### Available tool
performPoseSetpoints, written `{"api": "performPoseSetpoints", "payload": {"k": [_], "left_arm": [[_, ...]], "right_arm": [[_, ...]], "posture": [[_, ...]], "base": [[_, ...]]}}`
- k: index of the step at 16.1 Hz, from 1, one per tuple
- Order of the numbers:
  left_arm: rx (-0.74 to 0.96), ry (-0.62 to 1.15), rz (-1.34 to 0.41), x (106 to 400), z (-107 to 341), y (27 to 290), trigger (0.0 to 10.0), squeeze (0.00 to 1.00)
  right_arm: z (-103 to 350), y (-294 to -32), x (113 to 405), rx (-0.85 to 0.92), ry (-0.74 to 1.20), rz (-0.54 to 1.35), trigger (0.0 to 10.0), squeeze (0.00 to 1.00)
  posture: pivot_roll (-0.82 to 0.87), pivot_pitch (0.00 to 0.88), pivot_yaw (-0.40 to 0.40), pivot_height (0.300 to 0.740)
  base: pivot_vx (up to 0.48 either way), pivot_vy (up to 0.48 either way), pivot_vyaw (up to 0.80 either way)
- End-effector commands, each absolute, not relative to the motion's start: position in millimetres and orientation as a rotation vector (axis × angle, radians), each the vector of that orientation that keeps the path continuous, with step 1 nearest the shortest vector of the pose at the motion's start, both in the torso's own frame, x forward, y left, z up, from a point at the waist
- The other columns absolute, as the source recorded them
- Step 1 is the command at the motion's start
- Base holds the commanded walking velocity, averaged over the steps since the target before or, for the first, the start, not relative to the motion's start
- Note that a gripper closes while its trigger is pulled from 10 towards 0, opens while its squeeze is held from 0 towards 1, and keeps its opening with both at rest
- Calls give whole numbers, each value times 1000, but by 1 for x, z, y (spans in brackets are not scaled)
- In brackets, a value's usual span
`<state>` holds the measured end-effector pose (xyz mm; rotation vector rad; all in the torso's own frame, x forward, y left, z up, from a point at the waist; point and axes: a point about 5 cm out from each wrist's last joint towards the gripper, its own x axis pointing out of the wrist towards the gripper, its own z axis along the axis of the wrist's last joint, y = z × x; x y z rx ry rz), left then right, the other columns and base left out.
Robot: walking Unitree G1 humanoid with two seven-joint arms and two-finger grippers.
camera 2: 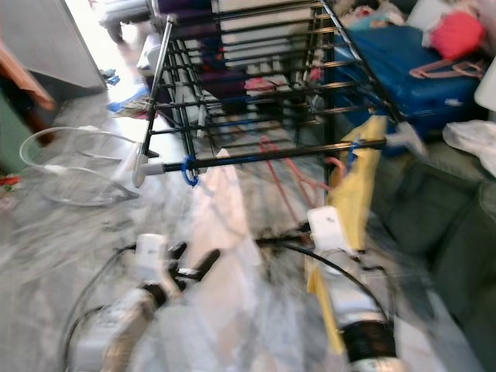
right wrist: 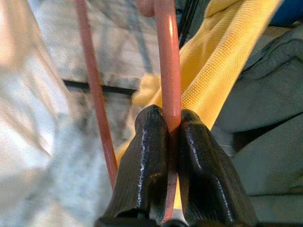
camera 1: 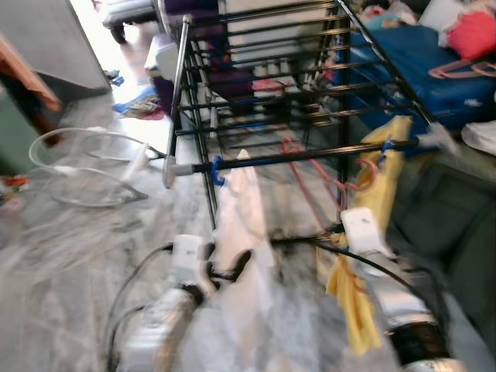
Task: Hang hanger
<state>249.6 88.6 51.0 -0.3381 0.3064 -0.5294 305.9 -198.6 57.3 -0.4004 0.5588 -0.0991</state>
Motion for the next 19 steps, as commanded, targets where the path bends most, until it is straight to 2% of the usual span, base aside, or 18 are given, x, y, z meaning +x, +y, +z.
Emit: {"api": "performPoseSetpoints", "payload": {"k": [1,4,8,11,13,15,19], "left_arm": [[-316,316,-490,249,48,101,10000,0],[-319,312,-488,249,48,101,10000,0],[-317,312,-485,249,48,101,10000,0],[-316,315,-488,248,47,101,10000,0],[-314,316,-496,248,47,101,10000,0],[-313,316,-499,249,47,101,10000,0],[-310,315,-493,248,47,102,10000,0]], "right_arm": [[58,-187,308,-405,545,-62,10000,0],[67,-180,319,-478,487,-28,10000,0],[64,-178,314,-482,489,-19,10000,0],[64,-191,310,-508,468,-89,10000,0],[74,-195,322,-512,449,-145,10000,0],[90,-188,340,-463,395,-141,10000,0],[101,-170,355,-457,366,-112,10000,0]], "posture": [[-163,0,89,740],[-162,0,87,740],[-162,0,82,740],[-166,0,91,740],[-168,0,94,740],[-166,0,95,740],[-149,0,85,740]], "base": [[0,0,0],[0,0,0],[0,0,0],[0,0,0],[0,0,0],[0,0,0],[0,0,0]]}}
